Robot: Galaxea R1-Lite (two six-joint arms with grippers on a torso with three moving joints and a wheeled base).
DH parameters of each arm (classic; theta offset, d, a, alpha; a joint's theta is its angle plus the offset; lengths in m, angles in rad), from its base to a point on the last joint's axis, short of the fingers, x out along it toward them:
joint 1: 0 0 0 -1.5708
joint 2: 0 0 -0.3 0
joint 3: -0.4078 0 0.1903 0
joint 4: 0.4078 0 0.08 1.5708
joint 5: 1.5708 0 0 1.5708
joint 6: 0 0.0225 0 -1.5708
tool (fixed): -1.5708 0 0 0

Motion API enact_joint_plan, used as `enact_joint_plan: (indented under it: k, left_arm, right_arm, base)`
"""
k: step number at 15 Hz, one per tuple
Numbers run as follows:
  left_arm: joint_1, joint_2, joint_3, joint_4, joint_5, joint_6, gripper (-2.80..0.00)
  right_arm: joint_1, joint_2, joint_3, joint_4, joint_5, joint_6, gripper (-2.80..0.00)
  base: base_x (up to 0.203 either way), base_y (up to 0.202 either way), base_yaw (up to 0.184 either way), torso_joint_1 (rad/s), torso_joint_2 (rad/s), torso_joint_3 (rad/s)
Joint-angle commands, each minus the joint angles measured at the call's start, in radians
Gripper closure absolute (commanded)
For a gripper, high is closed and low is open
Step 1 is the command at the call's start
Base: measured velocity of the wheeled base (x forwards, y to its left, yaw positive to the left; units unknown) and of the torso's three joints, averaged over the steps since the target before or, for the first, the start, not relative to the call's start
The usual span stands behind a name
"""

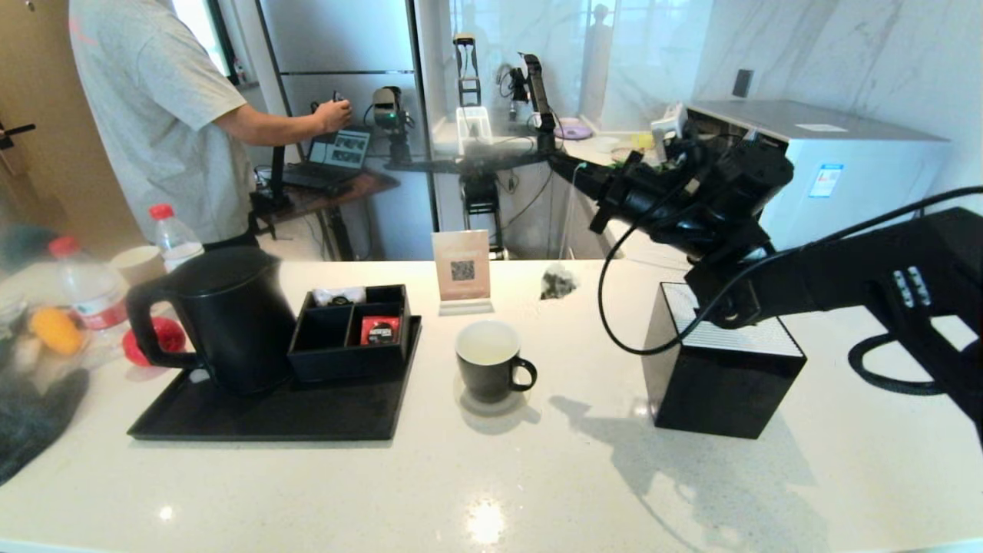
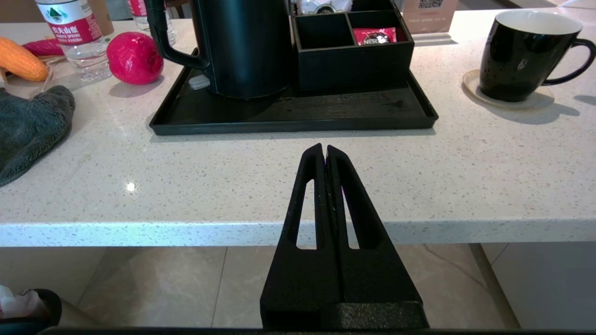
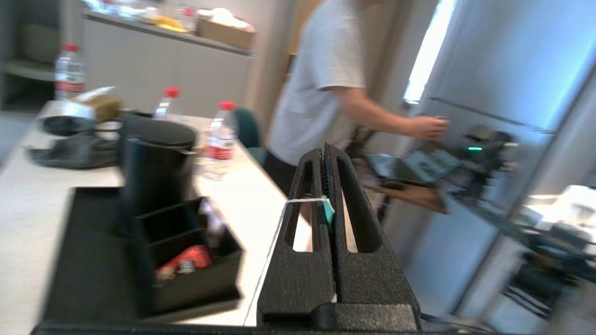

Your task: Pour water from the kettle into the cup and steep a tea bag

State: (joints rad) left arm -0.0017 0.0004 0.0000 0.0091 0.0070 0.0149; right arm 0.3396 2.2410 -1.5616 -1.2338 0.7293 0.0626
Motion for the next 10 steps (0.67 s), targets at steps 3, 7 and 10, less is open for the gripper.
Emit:
enact_joint_plan:
  k: [3, 7, 10]
  left_arm:
    - [0.0, 0.0, 0.0, 0.0, 0.001, 0.0, 0.0]
    - [0.0, 0.0, 0.0, 0.0, 0.001, 0.0, 0.0]
    - [0.0, 0.0, 0.0, 0.0, 0.001, 0.0, 0.0]
  right_arm:
    - [-0.098, -0.129, 0.016, 0.109, -0.035, -0.005, 0.0]
    - [-0.148, -0.232, 0.043, 0.321, -0.284, -0.014, 0.0]
    - [-0.203, -0.33, 0.12, 0.448, -0.365, -0.016, 0.0]
  base:
    - [0.0, 0.0, 0.0, 0.0, 0.0, 0.0]
    - [0.0, 0.0, 0.0, 0.0, 0.0, 0.0]
    - [0.0, 0.0, 0.0, 0.0, 0.0, 0.0]
